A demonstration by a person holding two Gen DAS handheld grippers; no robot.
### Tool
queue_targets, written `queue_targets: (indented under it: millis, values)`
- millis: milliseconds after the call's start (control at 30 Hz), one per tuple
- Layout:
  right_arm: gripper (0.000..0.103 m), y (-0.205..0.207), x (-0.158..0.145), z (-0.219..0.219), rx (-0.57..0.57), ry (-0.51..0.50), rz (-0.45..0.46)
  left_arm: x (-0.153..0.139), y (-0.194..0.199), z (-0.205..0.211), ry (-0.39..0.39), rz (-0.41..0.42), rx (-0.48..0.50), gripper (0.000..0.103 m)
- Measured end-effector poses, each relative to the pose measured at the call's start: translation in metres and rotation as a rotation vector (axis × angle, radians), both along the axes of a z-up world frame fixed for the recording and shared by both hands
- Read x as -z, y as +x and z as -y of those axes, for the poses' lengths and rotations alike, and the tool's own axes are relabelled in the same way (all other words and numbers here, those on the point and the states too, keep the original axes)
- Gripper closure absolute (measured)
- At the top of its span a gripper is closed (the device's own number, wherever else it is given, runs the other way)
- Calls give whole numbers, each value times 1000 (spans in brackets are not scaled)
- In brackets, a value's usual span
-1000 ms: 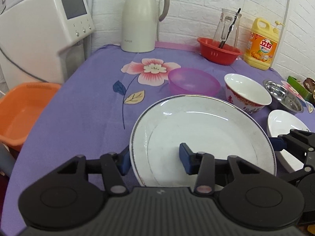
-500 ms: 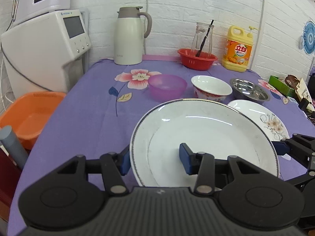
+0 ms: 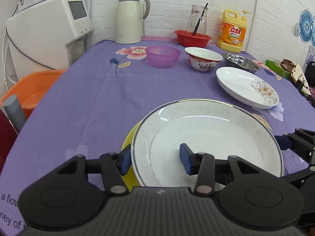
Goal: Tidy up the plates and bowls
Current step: 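Lower the plain white plate onto the yellow plate and open the left tool, then move the left tool to the white floral plate and grasp its rim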
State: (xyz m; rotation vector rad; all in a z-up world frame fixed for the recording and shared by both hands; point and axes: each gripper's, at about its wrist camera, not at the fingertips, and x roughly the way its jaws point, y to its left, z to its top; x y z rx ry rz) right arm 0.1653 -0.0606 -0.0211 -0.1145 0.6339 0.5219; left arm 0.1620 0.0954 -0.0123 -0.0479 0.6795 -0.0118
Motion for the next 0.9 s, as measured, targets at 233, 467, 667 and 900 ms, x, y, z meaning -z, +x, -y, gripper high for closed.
queue_targets:
  millis: [233,467,667,900]
  values:
    - [0,1,2,8,-5,29,-23,-12,-11,2,39,102,15,27]
    - [0,-1,-13,50,108,173,20,-30,-3,-7,-43,141,2,20]
    - [0,39,-31,95,253,161,85,-39,26,16,-75,121,66,13]
    - [0,117,-18,141,390,90,36,-46,91,61,-81,71,177,9]
